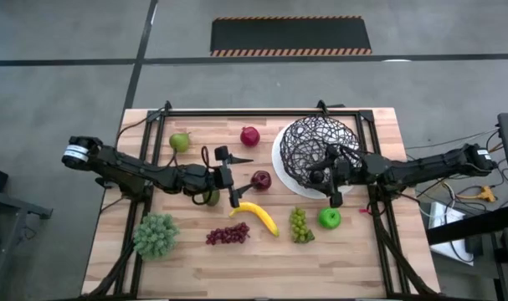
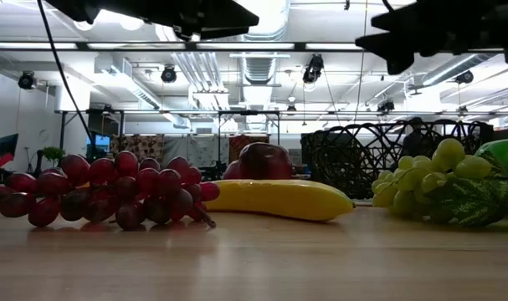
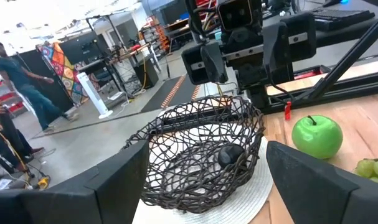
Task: Build produce basket
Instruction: Put the red pomegranate into the wire basket
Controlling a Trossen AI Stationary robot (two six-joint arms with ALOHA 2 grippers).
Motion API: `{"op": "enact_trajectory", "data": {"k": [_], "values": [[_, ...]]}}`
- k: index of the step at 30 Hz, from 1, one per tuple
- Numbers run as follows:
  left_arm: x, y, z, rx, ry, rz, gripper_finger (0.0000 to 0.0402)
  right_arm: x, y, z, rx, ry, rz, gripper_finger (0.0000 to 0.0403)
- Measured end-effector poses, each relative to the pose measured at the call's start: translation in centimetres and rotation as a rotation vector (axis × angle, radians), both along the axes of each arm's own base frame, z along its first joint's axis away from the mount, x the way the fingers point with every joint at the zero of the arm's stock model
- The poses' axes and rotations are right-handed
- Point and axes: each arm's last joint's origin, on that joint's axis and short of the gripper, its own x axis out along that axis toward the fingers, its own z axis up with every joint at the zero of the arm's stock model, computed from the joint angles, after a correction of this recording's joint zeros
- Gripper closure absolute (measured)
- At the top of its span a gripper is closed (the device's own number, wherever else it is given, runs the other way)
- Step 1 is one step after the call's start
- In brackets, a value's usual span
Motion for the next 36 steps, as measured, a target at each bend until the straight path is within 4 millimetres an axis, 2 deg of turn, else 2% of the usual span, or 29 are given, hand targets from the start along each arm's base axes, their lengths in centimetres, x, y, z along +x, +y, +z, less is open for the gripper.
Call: {"op": "enact_trajectory", "data": {"k": [8, 16, 26, 30, 36], "values": [[-0.7, 0.2, 0.3, 0.074, 0.010, 0.020, 0.0096, 2.2, 0.2, 1.2, -0.041, 0.026, 0.004, 0.0168], [-3.4, 0.6, 1.7, 0.106, -0.053, 0.024, 0.0096, 4.8, 0.3, 2.9, -0.039, 0.042, -0.004, 0.0168], [-6.8, 1.4, 0.9, 0.085, -0.133, 0.081, 0.0096, 8.6, -0.2, 4.4, -0.048, 0.222, -0.194, 0.0168], [-7.6, 1.7, 0.8, 0.081, -0.138, 0.149, 0.0096, 10.5, -0.8, 5.0, 0.011, 0.290, -0.248, 0.0168], [-8.6, 1.9, 0.9, 0.089, -0.154, 0.160, 0.0096, 13.5, -2.6, 6.2, 0.115, 0.404, -0.357, 0.0168]]}}
